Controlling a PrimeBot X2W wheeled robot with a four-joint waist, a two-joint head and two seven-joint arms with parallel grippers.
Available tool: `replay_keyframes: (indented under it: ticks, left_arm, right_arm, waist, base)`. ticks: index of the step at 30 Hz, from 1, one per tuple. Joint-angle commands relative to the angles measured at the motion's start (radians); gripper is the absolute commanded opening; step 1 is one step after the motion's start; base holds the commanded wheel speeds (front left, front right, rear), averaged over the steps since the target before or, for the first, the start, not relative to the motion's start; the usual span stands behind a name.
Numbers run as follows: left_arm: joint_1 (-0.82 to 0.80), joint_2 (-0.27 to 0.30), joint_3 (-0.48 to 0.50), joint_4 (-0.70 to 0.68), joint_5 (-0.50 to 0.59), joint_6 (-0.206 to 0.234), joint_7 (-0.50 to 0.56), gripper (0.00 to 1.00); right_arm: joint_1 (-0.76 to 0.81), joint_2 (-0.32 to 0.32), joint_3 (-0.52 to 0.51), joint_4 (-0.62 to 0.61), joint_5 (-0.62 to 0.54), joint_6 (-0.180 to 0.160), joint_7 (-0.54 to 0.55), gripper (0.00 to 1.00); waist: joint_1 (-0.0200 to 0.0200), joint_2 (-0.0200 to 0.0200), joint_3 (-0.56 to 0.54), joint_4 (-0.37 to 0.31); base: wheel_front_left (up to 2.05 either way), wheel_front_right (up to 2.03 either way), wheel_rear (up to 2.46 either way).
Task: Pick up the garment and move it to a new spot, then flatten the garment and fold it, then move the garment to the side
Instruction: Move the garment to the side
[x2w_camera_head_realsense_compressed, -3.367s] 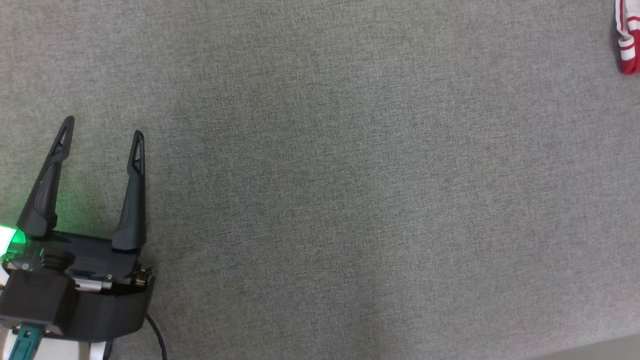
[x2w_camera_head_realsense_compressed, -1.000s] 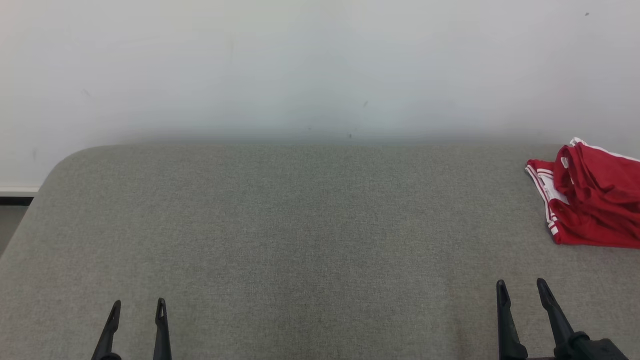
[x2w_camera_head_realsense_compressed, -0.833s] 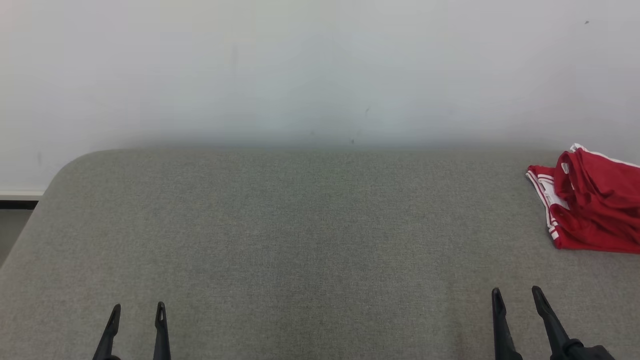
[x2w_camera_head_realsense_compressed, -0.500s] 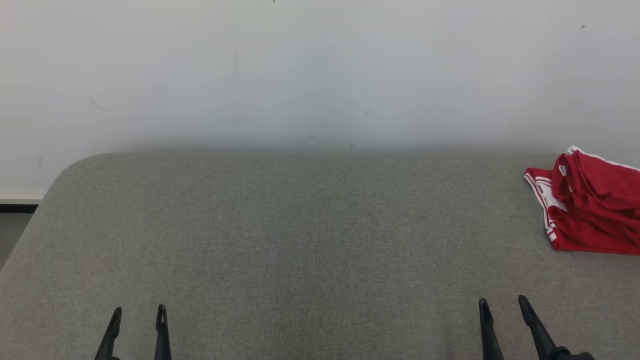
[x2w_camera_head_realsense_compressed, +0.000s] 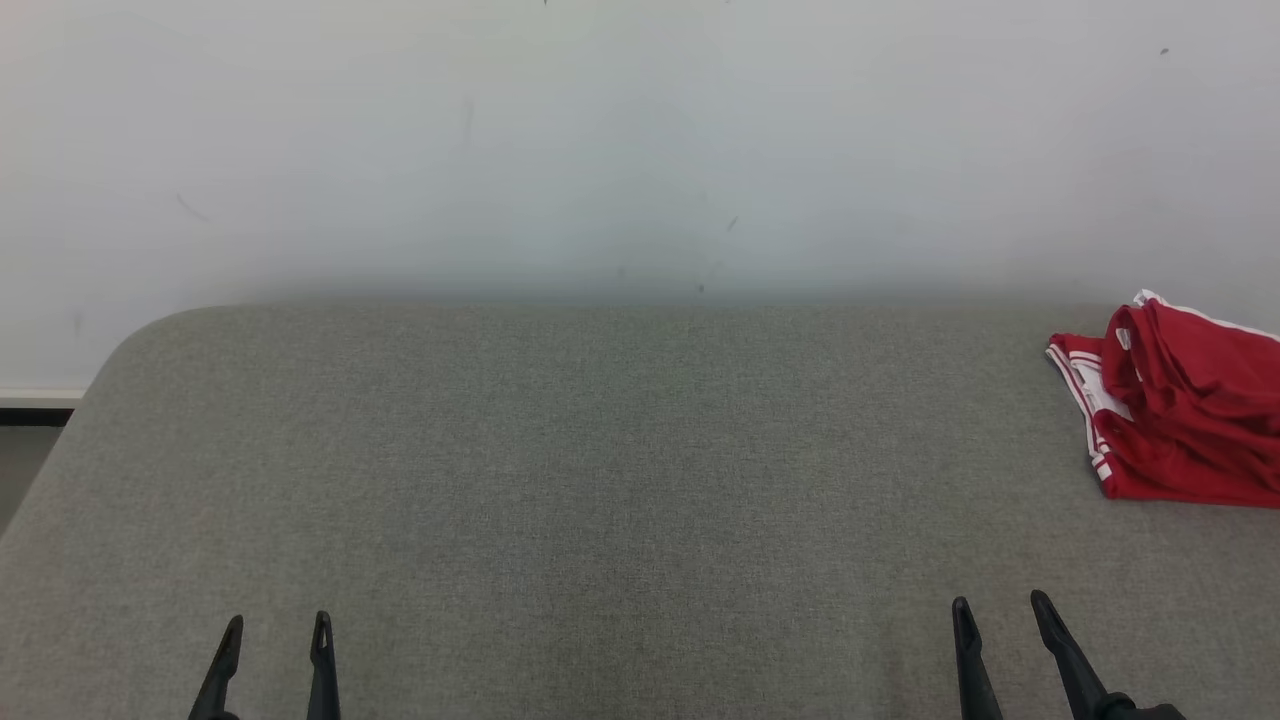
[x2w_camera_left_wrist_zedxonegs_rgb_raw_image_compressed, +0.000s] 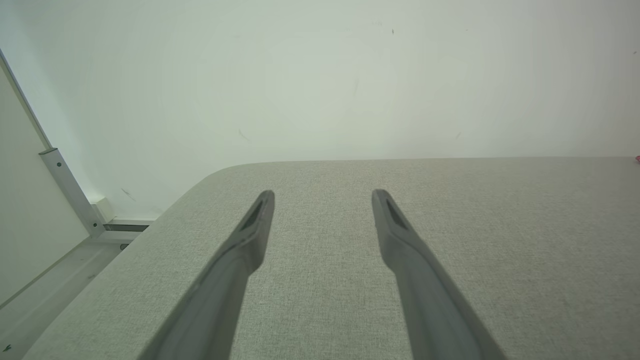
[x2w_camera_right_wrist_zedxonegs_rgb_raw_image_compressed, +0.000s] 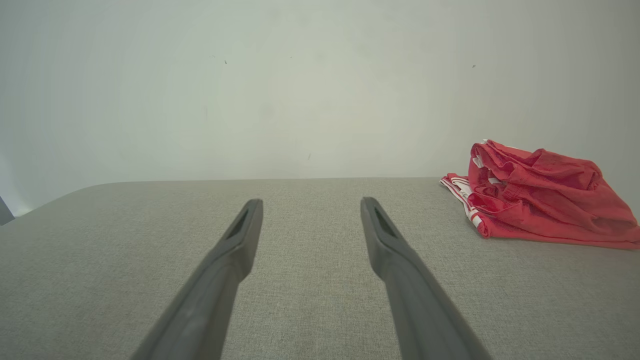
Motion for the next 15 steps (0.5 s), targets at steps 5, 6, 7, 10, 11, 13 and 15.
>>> replay_keyframes:
  ticks: [5, 6, 7, 10, 11, 13, 15]
  left_arm:
    - [0.002, 0.008, -0.004, -0.002, -0.011, 0.005, 0.004, 1.00]
    - [0.002, 0.009, -0.005, -0.001, -0.011, 0.005, 0.004, 1.00]
    - [0.002, 0.010, -0.005, -0.001, -0.012, 0.005, 0.005, 1.00]
    - [0.003, 0.012, -0.008, -0.001, -0.016, 0.005, 0.005, 1.00]
    - [0.004, 0.013, -0.009, 0.000, -0.016, 0.005, 0.004, 1.00]
    - [0.005, 0.015, -0.010, 0.002, -0.018, 0.006, 0.005, 1.00]
    - [0.005, 0.015, -0.011, 0.002, -0.019, 0.006, 0.006, 1.00]
  right_arm:
    - [0.002, 0.004, -0.003, 0.002, 0.005, -0.003, -0.006, 1.00]
    - [0.001, 0.004, -0.003, 0.002, 0.005, -0.003, -0.006, 1.00]
    - [0.000, 0.004, -0.002, 0.002, 0.005, -0.003, -0.006, 1.00]
    - [-0.001, 0.004, 0.000, 0.002, 0.006, -0.003, -0.006, 1.00]
    - [-0.001, 0.004, 0.000, 0.002, 0.006, -0.003, -0.006, 1.00]
    - [0.000, 0.004, -0.001, 0.002, 0.006, -0.003, -0.006, 1.00]
    - [0.000, 0.004, -0.001, 0.002, 0.006, -0.003, -0.006, 1.00]
  waist:
    - [0.0000, 0.0000, 0.002, -0.002]
    - [0.0000, 0.0000, 0.002, -0.002]
    - [0.0000, 0.0000, 0.002, -0.003]
    - [0.0000, 0.0000, 0.003, -0.002]
    - [0.0000, 0.0000, 0.003, -0.002]
    - [0.0000, 0.0000, 0.004, -0.002]
    - [0.0000, 0.0000, 0.004, -0.002]
  base:
    - [0.00, 0.00, 0.00]
    - [0.00, 0.00, 0.00]
    - [0.00, 0.00, 0.00]
    - [0.00, 0.00, 0.00]
    - [0.00, 0.00, 0.00]
    - [0.00, 0.00, 0.00]
    - [0.00, 0.00, 0.00]
